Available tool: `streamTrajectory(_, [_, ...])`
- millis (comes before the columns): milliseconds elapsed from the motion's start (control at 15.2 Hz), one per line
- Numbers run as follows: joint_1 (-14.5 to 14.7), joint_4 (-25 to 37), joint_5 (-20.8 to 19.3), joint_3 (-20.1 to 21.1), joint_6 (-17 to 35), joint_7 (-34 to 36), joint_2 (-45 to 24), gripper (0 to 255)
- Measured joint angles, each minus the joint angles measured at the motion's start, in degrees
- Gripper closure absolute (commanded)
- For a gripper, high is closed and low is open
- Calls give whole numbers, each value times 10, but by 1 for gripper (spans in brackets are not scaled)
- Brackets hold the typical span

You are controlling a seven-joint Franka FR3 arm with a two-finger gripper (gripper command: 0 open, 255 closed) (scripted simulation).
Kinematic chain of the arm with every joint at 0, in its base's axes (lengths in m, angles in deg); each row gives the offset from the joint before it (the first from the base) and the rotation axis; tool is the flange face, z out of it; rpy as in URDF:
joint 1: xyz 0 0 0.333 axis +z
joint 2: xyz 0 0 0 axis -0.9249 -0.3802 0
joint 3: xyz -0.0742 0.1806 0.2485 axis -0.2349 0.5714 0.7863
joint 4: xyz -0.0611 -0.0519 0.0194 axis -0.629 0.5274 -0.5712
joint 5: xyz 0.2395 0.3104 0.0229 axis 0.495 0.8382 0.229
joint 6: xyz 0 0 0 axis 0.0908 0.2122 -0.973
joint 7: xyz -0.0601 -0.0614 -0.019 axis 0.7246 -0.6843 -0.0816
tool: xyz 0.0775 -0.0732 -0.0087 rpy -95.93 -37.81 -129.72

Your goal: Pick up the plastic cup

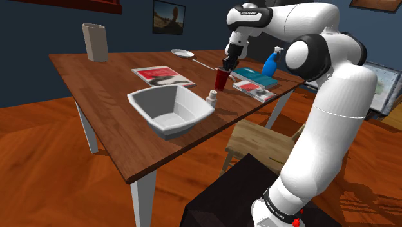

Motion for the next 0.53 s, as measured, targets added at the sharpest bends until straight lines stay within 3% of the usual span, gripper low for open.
streamTrajectory(528, [-8,79,4,-2,-66,2,-14,255])
